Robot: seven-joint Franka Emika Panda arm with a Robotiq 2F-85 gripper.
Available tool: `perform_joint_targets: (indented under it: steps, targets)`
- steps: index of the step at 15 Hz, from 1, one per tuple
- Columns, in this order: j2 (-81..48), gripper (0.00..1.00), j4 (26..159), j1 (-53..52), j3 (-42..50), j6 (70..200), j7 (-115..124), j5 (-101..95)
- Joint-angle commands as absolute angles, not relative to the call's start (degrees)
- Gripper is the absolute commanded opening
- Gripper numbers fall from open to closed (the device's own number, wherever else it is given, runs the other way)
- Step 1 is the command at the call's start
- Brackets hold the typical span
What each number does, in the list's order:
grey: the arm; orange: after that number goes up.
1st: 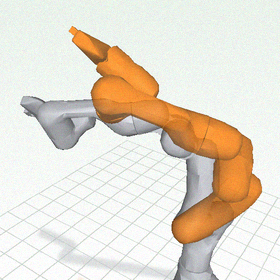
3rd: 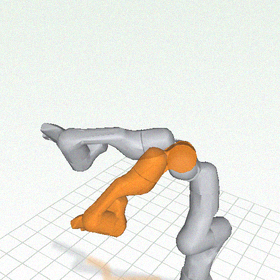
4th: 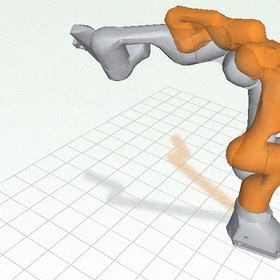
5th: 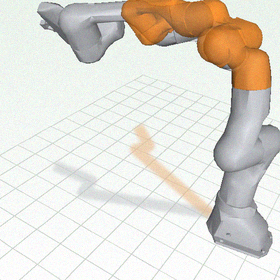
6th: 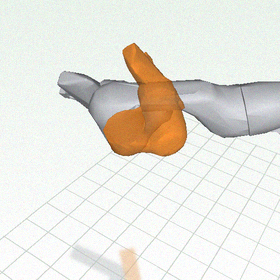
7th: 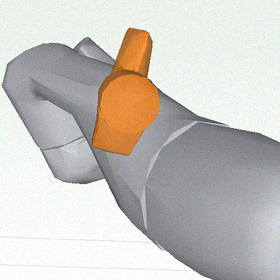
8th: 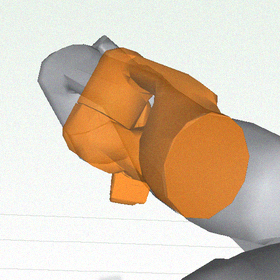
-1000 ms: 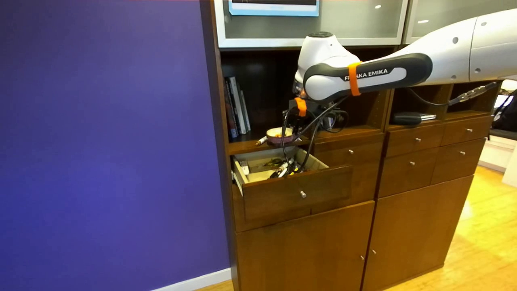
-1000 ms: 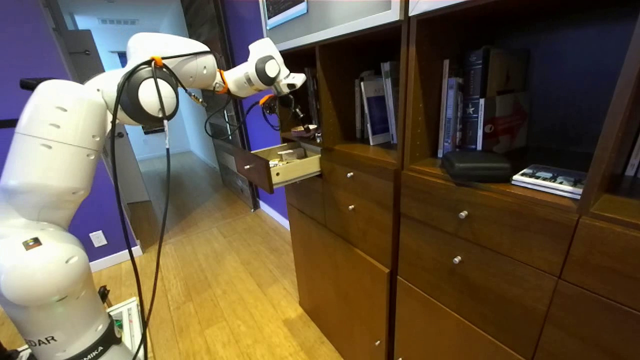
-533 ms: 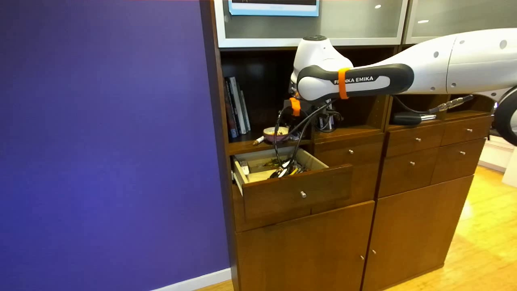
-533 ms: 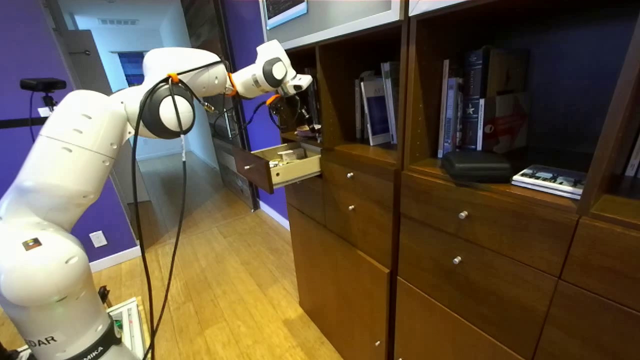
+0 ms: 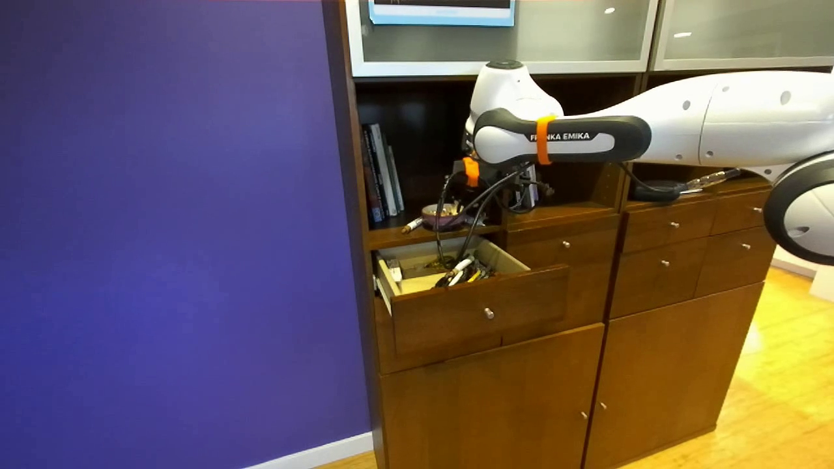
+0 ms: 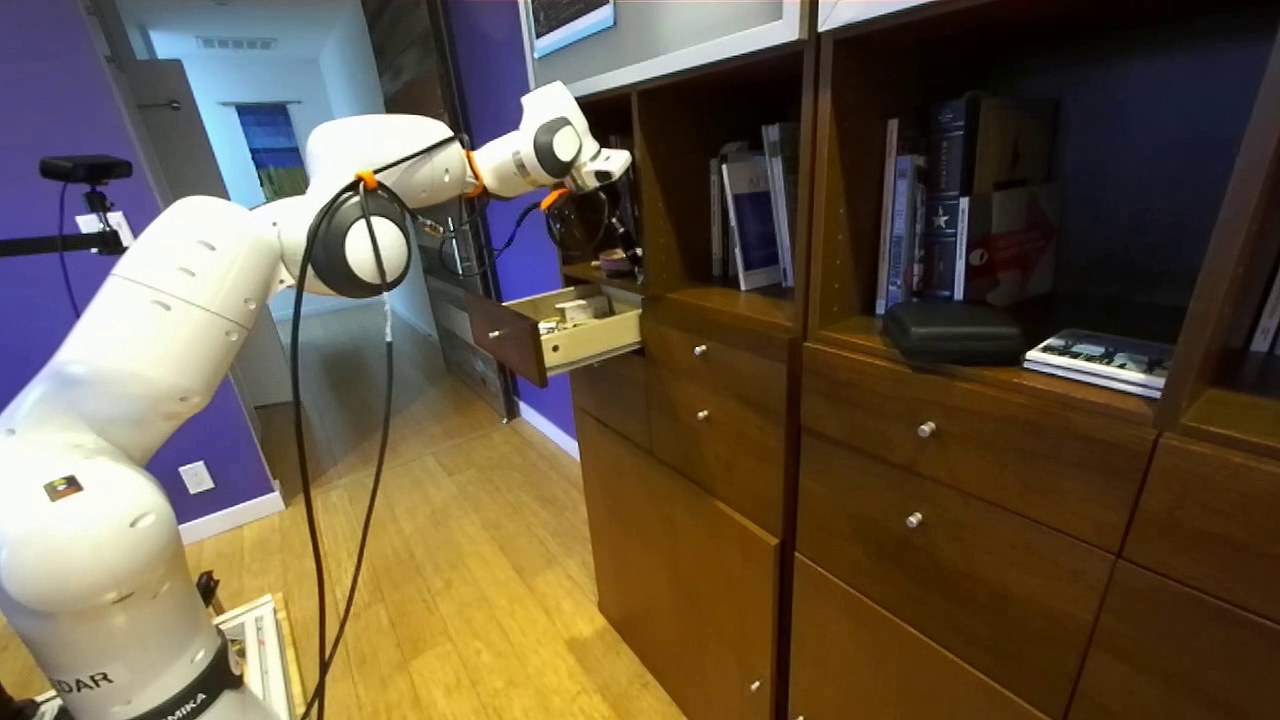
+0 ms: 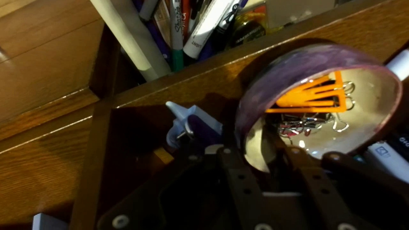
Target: Remove the bowl from the open drawer and put it on the counter
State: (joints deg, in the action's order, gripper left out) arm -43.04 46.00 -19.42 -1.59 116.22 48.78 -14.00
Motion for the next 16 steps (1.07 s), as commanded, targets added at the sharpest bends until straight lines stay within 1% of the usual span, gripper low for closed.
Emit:
perform_joint_targets:
  steps: [1, 4, 6, 7, 8, 10, 11, 12, 13, 16]
  targets:
    - [-46.2, 0.55, 40.6, -19.0, -2.5, 114.7, 46.9, -12.7]
    - [-47.1, 0.58, 39.5, -18.9, -2.9, 114.6, 46.3, -12.6]
    - [-47.5, 0.49, 39.1, -18.9, -3.0, 114.5, 46.1, -12.6]
    - [-47.7, 0.48, 39.0, -18.9, -3.1, 114.3, 46.1, -12.5]
    - [-47.9, 0.43, 38.9, -18.8, -3.1, 114.3, 46.2, -12.5]
    - [-48.1, 0.40, 39.0, -18.7, -3.1, 114.2, 46.3, -12.5]
    - [-48.1, 0.33, 39.0, -18.6, -3.2, 114.2, 46.3, -12.4]
    - [-48.2, 0.35, 38.9, -18.6, -3.2, 114.2, 46.4, -12.4]
    - [-48.2, 0.26, 38.8, -18.5, -3.3, 114.2, 46.4, -12.3]
    - [-48.2, 0.22, 38.7, -18.5, -3.3, 114.0, 46.3, -12.2]
